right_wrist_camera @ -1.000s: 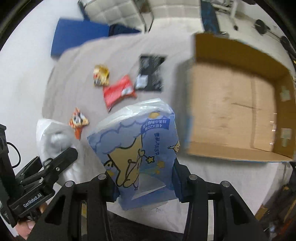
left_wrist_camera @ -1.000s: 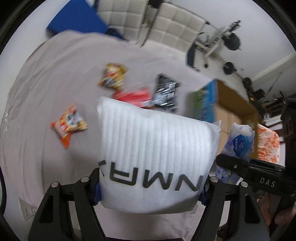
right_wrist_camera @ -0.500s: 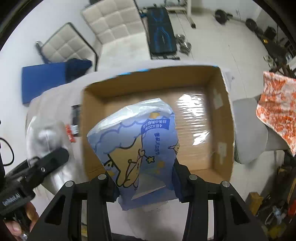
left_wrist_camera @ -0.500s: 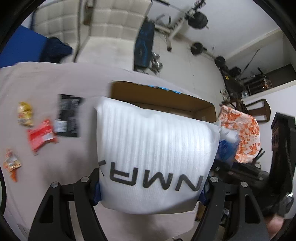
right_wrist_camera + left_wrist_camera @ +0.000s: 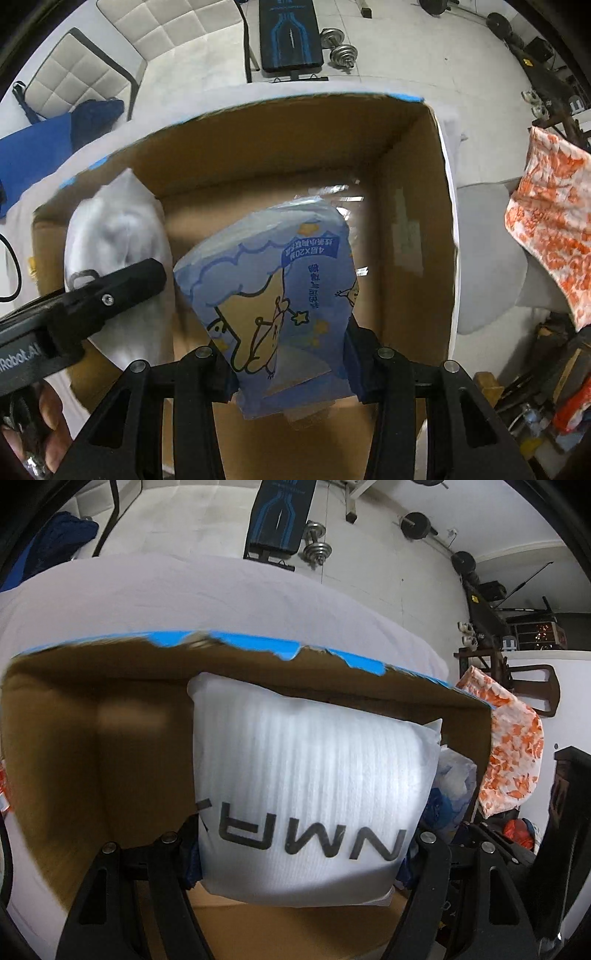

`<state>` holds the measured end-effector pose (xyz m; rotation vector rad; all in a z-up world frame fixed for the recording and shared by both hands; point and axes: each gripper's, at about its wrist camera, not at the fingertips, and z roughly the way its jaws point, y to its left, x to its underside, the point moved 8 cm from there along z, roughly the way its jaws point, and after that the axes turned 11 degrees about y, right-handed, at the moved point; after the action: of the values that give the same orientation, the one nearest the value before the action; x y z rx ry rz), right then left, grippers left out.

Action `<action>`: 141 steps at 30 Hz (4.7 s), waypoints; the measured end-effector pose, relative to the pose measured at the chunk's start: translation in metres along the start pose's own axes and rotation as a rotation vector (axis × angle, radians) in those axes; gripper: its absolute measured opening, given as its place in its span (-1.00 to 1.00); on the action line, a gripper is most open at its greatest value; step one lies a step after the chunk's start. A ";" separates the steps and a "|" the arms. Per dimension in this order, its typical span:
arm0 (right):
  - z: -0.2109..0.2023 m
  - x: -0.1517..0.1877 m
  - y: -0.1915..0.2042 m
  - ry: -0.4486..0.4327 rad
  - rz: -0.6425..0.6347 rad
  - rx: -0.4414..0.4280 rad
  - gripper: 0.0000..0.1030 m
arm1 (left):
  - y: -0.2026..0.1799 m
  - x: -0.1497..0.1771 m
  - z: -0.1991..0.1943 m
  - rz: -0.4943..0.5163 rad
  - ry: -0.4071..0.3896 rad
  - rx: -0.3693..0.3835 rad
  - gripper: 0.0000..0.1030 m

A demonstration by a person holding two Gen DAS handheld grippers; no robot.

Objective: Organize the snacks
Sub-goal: 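Lift both held packets and carry them over the cardboard box, then open both tools to drop the white pouch and blue bag into the box, then move both tools back over the remaining packets on the table, then grasp the red packet with the right tool while the left tool grasps the orange panda packet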

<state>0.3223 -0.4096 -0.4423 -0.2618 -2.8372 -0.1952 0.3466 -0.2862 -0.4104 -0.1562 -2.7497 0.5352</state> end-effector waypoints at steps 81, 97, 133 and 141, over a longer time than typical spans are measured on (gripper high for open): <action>-0.043 0.149 0.334 -0.139 -0.229 -0.140 1.00 | 0.334 0.201 -0.230 -0.178 -0.437 -0.400 0.99; 0.083 0.093 0.480 -0.048 -0.823 0.349 1.00 | 0.459 0.186 -0.128 -0.162 -0.106 -0.406 0.99; 0.162 0.028 0.520 0.289 -0.717 0.278 0.10 | 0.515 0.186 -0.117 -0.181 -0.043 -0.254 0.99; 0.158 0.041 0.498 0.219 -0.599 0.200 0.12 | 0.525 0.169 -0.099 -0.122 -0.007 -0.291 0.98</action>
<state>0.3400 0.1076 -0.5269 0.6186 -2.6066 -0.0519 0.2452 0.2616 -0.4733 -0.0539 -2.8071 0.1022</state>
